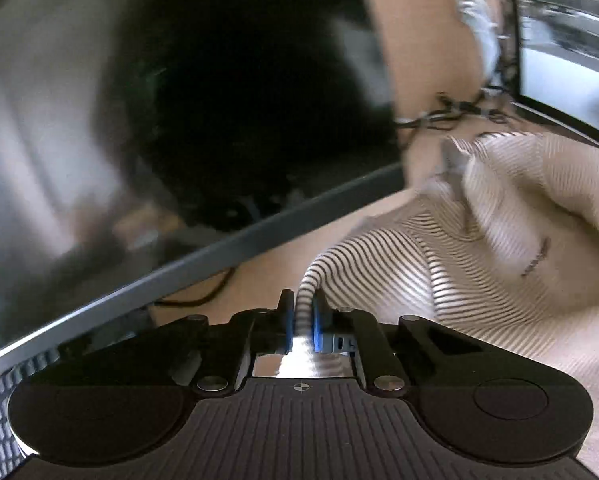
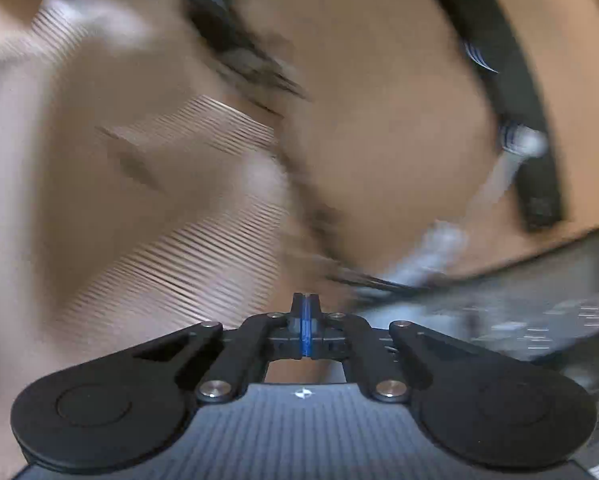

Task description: Fold clothes

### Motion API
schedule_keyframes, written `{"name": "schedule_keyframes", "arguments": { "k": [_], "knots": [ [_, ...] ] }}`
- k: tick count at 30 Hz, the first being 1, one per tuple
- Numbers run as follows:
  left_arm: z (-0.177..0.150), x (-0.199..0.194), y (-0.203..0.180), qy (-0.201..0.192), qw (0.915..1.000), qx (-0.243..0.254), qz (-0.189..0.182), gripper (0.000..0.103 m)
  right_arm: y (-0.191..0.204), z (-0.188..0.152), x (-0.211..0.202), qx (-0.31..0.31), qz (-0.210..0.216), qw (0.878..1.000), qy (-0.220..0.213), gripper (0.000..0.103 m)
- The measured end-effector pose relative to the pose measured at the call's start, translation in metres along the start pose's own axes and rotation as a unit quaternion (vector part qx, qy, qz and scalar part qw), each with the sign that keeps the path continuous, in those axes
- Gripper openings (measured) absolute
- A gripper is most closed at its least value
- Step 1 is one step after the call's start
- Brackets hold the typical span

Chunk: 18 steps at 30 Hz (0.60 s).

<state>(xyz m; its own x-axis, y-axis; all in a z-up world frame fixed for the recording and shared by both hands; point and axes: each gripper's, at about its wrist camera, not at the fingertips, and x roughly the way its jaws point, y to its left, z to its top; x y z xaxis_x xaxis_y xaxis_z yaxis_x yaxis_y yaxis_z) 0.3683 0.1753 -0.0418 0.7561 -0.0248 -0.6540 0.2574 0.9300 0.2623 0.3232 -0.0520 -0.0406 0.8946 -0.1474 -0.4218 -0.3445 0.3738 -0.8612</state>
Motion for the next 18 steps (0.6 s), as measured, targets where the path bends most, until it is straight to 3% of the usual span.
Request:
{"name": "schedule_keyframes", "arguments": {
  "k": [2, 4, 5, 6, 8, 9, 10, 12, 15, 18],
  "knots": [
    [-0.005, 0.001, 0.002, 0.011, 0.9999, -0.012, 0.005, 0.015, -0.024, -0.009, 0.038, 0.011, -0.051, 0.998, 0.03, 0.0],
    [-0.009, 0.001, 0.004, 0.022, 0.9994, -0.027, 0.006, 0.023, -0.051, -0.01, 0.056, 0.094, -0.033, 0.994, 0.055, 0.0],
    [-0.01, -0.005, 0.005, 0.021, 0.9988, -0.044, 0.003, 0.025, -0.067, -0.009, 0.054, 0.166, 0.013, 0.985, 0.052, 0.0],
    [-0.01, -0.011, 0.007, 0.02, 0.9979, -0.062, 0.001, 0.028, -0.063, -0.006, 0.047, 0.189, 0.04, 0.98, 0.049, 0.005],
    [-0.012, -0.029, 0.009, 0.011, 0.9928, -0.117, -0.025, 0.037, -0.055, -0.001, 0.034, 0.231, 0.095, 0.967, 0.043, 0.025],
    [-0.013, -0.041, 0.007, 0.004, 0.9882, -0.145, -0.05, 0.045, -0.05, 0.002, 0.027, 0.251, 0.122, 0.959, 0.04, 0.04],
    [-0.015, -0.05, 0.005, -0.001, 0.9831, -0.166, -0.076, 0.053, -0.046, 0.004, 0.02, 0.271, 0.149, 0.95, 0.037, 0.048],
    [-0.025, -0.064, -0.006, 0.002, 0.965, -0.209, -0.158, 0.06, -0.037, 0.009, 0.007, 0.311, 0.202, 0.928, 0.03, 0.051],
    [-0.047, -0.062, -0.027, 0.03, 0.9272, -0.262, -0.266, 0.064, -0.024, 0.017, -0.013, 0.367, 0.279, 0.887, 0.02, 0.051],
    [-0.067, -0.05, -0.047, 0.068, 0.9161, -0.277, -0.282, 0.064, 0.016, 0.034, -0.012, 0.301, 0.286, 0.909, 0.034, 0.052]
  ]
}}
